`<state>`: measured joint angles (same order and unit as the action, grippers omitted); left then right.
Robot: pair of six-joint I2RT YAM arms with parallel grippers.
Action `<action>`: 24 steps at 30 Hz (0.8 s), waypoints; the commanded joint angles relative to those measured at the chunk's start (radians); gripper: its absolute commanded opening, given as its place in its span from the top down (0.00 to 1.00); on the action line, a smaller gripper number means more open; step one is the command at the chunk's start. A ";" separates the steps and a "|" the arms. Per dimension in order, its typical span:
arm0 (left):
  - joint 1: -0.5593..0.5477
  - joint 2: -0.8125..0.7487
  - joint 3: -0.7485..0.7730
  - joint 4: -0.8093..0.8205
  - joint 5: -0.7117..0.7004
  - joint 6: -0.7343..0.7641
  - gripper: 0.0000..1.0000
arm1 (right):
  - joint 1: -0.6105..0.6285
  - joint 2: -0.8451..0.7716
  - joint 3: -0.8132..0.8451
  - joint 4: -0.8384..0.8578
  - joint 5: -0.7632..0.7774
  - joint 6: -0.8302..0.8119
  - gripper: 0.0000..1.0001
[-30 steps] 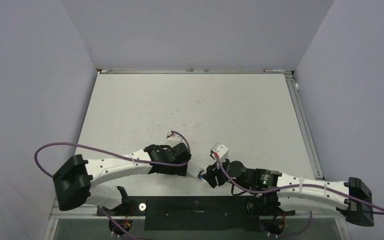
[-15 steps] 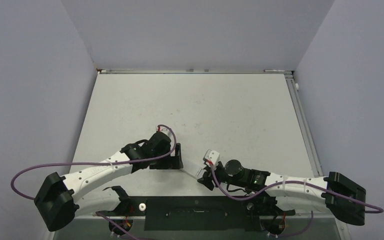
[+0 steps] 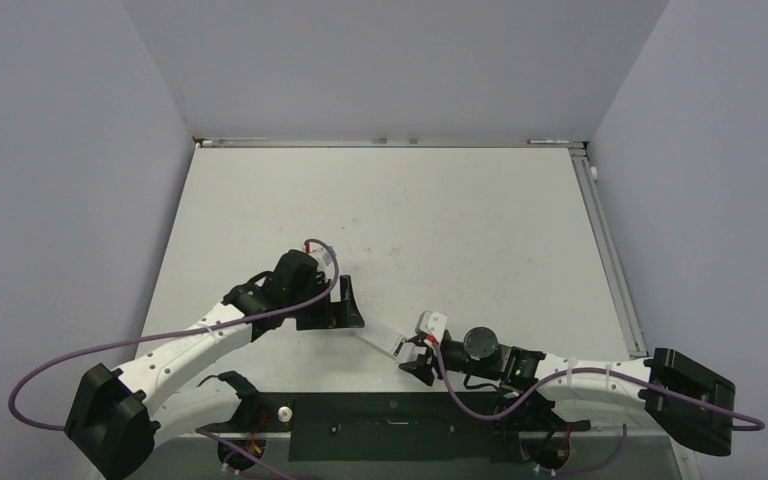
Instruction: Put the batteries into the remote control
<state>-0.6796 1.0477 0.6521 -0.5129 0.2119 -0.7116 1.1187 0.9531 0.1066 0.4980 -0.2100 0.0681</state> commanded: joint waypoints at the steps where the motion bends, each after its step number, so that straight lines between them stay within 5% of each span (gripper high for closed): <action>1: 0.069 -0.017 0.027 0.049 0.132 0.074 0.09 | 0.004 -0.008 -0.018 0.150 0.022 -0.087 0.92; 12: 0.102 0.012 0.017 0.130 0.299 0.063 0.09 | 0.010 0.094 0.002 0.226 0.078 -0.127 0.92; 24: 0.106 -0.015 0.006 0.124 0.290 0.063 0.09 | 0.016 0.164 0.016 0.264 0.096 -0.128 0.92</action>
<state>-0.5797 1.0576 0.6521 -0.4358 0.4835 -0.6662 1.1275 1.0908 0.0895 0.6769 -0.1177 -0.0490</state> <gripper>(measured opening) 0.909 0.509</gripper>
